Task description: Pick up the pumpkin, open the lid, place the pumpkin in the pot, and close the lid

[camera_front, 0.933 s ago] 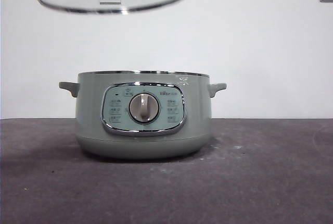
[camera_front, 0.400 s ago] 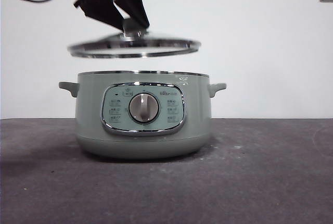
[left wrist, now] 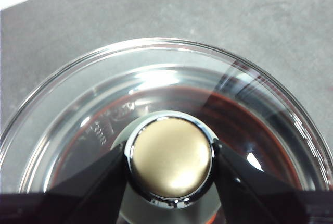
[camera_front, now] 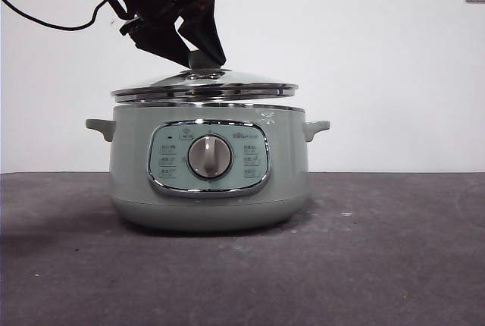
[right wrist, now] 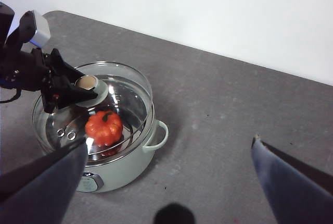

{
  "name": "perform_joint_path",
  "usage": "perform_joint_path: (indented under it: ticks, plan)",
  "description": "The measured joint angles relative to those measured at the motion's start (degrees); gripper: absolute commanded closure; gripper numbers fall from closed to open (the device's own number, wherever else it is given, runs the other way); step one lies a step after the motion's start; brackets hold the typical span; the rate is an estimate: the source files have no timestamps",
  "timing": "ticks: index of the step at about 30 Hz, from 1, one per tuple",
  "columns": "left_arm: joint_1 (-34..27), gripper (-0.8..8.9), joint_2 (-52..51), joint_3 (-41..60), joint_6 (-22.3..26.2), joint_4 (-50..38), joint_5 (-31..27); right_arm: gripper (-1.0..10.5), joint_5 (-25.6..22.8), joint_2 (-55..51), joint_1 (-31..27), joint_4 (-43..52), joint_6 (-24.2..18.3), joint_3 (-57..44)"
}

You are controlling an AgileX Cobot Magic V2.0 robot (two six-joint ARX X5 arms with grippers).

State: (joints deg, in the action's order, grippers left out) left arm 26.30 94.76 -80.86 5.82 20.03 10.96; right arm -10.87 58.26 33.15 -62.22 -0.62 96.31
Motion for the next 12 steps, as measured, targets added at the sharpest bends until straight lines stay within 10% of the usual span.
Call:
perform_joint_path:
  ticks: [12]
  plan:
    - [0.0,8.22,0.46,0.0,-0.02,0.22,0.63,3.5,0.0,0.66,0.0,0.0,0.0,0.0]
